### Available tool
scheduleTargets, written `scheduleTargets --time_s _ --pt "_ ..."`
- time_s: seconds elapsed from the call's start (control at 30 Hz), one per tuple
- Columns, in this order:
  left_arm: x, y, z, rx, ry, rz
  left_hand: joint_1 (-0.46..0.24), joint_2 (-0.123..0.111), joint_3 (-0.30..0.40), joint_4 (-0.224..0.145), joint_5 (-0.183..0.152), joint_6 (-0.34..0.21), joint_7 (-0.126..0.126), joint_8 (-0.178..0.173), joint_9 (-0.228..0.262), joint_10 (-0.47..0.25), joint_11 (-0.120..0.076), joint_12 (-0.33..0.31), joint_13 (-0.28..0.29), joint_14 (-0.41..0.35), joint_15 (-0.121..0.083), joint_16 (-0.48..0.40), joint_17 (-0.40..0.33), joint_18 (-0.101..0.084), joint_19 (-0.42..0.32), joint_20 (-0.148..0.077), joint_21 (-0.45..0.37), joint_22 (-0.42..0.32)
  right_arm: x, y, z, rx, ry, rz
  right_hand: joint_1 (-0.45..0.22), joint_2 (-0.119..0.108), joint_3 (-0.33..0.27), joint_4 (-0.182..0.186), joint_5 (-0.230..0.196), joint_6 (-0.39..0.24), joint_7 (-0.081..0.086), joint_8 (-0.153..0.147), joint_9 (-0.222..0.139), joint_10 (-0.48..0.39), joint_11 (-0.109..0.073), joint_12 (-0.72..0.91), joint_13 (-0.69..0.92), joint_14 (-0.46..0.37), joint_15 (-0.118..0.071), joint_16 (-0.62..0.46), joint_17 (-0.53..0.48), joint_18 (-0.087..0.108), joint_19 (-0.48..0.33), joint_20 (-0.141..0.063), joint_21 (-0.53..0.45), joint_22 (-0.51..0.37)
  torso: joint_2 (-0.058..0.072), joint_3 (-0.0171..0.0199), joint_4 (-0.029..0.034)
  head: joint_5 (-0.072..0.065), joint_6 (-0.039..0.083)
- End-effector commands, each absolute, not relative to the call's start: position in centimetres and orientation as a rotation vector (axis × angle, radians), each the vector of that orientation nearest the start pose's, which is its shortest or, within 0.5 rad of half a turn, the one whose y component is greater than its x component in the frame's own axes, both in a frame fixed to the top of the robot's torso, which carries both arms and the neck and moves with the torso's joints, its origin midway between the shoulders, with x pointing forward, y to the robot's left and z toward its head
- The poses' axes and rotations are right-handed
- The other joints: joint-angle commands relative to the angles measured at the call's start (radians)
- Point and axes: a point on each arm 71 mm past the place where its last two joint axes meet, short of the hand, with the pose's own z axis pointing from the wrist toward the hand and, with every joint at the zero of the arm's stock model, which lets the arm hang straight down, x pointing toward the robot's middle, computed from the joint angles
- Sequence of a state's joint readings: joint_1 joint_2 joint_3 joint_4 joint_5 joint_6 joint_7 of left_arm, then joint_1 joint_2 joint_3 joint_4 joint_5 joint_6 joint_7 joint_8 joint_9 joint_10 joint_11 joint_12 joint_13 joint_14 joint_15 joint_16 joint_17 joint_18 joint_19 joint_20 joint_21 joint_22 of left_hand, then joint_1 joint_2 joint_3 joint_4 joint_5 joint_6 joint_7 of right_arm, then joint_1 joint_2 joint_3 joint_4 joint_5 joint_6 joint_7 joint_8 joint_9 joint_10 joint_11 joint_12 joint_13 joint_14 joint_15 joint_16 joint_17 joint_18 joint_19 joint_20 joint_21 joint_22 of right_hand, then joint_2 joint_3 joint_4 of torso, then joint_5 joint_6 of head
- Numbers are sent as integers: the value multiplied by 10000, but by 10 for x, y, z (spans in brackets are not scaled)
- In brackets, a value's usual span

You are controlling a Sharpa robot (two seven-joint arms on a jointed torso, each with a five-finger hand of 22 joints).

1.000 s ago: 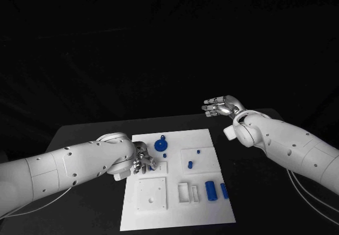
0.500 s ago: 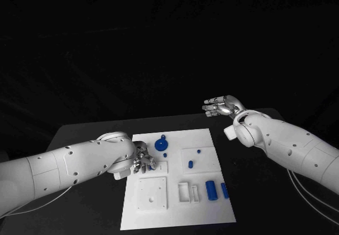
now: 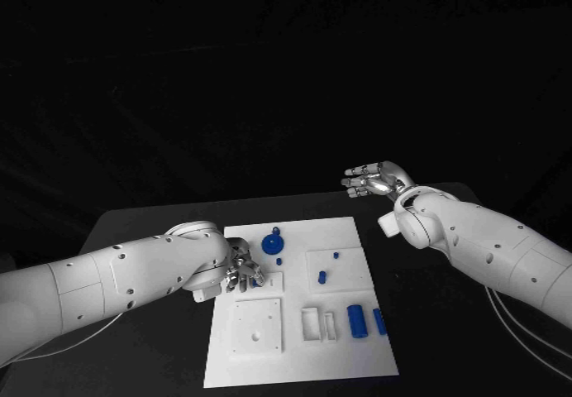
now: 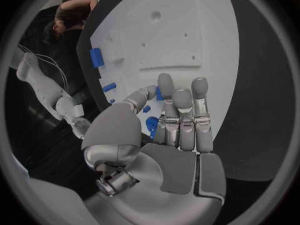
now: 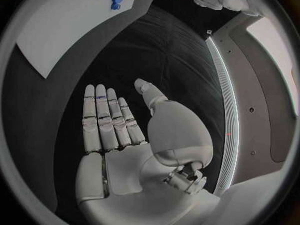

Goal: Assemble the parts on the task board

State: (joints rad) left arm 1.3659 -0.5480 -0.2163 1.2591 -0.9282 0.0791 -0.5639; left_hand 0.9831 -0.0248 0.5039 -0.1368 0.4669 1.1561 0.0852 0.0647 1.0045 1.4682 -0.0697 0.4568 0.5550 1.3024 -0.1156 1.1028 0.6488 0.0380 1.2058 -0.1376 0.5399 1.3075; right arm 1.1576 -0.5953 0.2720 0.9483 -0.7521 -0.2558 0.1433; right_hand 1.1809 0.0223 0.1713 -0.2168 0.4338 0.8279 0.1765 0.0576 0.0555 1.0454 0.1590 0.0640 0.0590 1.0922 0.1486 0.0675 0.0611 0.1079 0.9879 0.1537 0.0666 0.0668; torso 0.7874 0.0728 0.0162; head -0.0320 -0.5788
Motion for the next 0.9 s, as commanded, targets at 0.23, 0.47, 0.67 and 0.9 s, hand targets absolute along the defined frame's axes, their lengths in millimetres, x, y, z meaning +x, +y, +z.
scheduleTargets --time_s 0.23,0.47,0.67,0.9 --pt "528 150 -216 -1968 23351 -3160 87 56 1512 -1486 54 1034 -932 28 11 377 -40 56 6 0 -40 46 -13 39 -97 2 54 202 595 -263 -149 6850 14305 10111 22 -49 64 -22 -54 -71 22 -35 -13 -71 -3 -44 -14 -76 -7 -50 -10 110 -67 32 45 -14 0 12 -9 -21 -4" --pt "530 148 -217 -1907 23459 -3076 64 65 1499 -1486 19 1019 -931 25 15 377 -41 56 9 2 -42 39 -21 32 -91 0 43 198 595 -262 -149 6816 14321 10132 22 -49 64 -22 -54 -71 22 -35 -13 -71 -3 -44 -14 -76 -7 -50 -10 110 -67 32 45 -14 3 19 -9 -52 -12" --pt "530 146 -218 -1837 23601 -3022 -19 147 1291 -1430 -141 1073 -958 19 -116 381 -36 68 16 6 -30 45 -24 -19 -60 18 -84 179 595 -261 -149 6798 14331 10137 36 -56 73 -39 -61 -78 24 -34 -13 -79 0 -43 -14 -83 -3 -50 -10 111 -74 34 45 -14 -1 15 -15 -72 -21" --pt "529 144 -218 -1765 23656 -3050 -82 149 1132 -1294 -315 1197 -1007 20 -225 403 -45 144 19 49 -23 84 -12 -59 7 34 -211 168 595 -260 -149 6792 14339 10146 36 -56 73 -39 -61 -78 24 -34 -13 -79 0 -43 -14 -83 -3 -50 -10 111 -74 34 45 -14 -1 12 1 -107 -33"
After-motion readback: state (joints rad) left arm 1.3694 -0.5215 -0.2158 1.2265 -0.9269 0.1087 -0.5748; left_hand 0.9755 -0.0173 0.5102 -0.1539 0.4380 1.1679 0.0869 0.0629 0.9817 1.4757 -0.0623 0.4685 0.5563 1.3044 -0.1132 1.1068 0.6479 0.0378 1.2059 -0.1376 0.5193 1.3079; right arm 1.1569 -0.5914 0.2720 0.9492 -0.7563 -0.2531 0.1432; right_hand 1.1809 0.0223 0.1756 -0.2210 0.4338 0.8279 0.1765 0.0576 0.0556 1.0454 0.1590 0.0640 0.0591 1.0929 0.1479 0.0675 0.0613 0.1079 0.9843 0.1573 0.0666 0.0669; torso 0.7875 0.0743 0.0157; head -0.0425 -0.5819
